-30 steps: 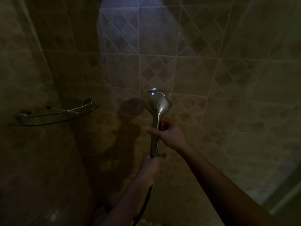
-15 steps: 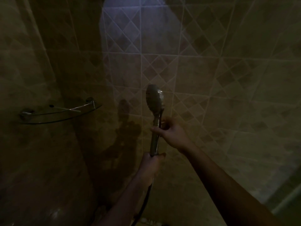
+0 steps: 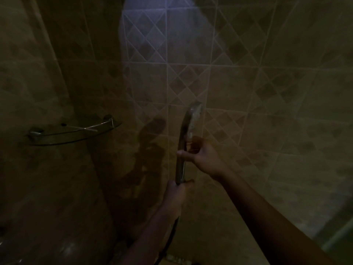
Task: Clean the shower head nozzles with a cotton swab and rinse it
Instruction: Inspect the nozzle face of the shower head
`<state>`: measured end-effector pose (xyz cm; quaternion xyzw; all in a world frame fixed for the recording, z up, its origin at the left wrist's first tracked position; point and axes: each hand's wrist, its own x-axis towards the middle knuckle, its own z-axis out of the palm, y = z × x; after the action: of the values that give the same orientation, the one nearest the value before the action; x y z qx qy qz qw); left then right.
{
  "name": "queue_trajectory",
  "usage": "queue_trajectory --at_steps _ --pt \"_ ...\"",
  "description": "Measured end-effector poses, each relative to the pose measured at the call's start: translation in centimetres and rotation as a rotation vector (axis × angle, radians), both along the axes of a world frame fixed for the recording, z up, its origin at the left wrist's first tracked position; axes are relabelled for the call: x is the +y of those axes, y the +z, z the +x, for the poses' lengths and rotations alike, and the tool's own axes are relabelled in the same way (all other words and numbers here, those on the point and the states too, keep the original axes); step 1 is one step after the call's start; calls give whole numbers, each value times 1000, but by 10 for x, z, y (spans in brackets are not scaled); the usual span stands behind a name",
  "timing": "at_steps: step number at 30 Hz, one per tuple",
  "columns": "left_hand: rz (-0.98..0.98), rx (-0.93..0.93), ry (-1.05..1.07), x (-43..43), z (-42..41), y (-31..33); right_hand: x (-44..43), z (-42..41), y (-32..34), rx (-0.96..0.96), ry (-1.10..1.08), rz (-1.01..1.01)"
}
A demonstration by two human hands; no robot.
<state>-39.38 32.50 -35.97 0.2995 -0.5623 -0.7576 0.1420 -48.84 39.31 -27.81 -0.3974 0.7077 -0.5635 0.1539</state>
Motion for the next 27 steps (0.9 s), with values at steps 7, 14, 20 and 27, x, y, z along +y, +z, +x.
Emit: queue_trajectory --at_steps 7,14,20,27 --pt "14 -42 28 5 0 4 -7 6 -7 -66 -26 -25" --pt "0 -36 43 6 2 1 -4 6 -1 -166 49 -48" --pt "-11 -66 43 7 5 7 -13 14 -1 -24 -75 12" --pt "-28 -28 29 6 12 11 0 9 -2 -276 113 -57"
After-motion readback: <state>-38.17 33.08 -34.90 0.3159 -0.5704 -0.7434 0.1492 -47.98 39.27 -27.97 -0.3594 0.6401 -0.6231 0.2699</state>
